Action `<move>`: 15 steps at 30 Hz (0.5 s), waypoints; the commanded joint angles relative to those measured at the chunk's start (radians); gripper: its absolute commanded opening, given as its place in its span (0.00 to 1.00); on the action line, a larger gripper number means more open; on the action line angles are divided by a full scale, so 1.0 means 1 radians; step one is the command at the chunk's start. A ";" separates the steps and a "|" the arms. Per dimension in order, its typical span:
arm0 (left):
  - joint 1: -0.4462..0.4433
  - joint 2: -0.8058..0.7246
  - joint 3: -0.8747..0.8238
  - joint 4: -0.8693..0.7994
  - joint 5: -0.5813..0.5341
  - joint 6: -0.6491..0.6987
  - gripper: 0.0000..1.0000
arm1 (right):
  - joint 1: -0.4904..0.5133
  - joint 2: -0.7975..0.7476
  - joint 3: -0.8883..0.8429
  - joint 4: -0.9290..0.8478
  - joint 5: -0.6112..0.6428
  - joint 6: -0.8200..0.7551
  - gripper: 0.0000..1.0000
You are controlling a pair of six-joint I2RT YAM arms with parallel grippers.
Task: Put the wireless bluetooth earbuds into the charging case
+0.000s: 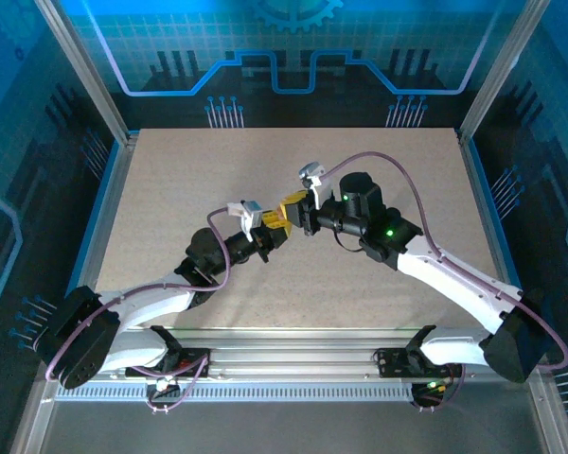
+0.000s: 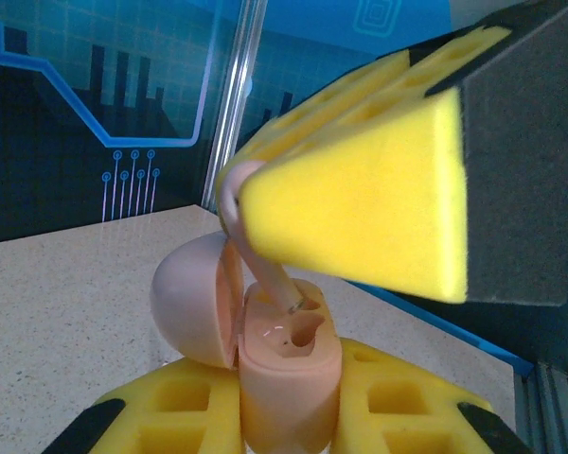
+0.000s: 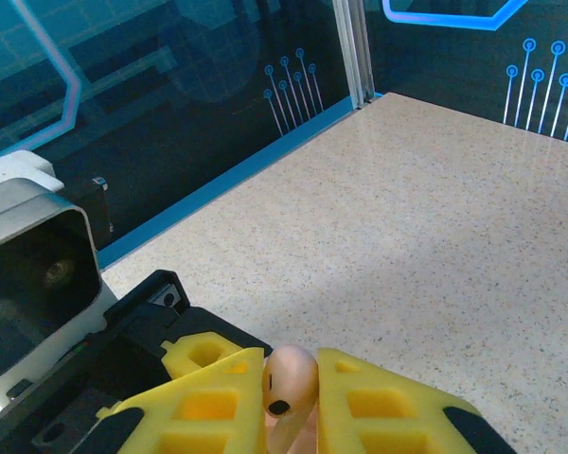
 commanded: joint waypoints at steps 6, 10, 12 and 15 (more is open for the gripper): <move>-0.009 0.016 0.032 0.100 0.013 -0.001 0.15 | -0.011 0.008 -0.030 0.031 0.010 0.008 0.17; -0.009 0.019 0.034 0.115 0.017 -0.008 0.15 | -0.012 0.006 -0.033 0.030 0.012 0.004 0.17; -0.009 0.018 0.034 0.116 0.014 -0.007 0.15 | -0.013 0.003 -0.036 0.024 0.012 0.002 0.17; -0.009 0.016 0.034 0.115 0.006 -0.006 0.15 | -0.015 -0.011 -0.045 0.017 0.017 -0.004 0.17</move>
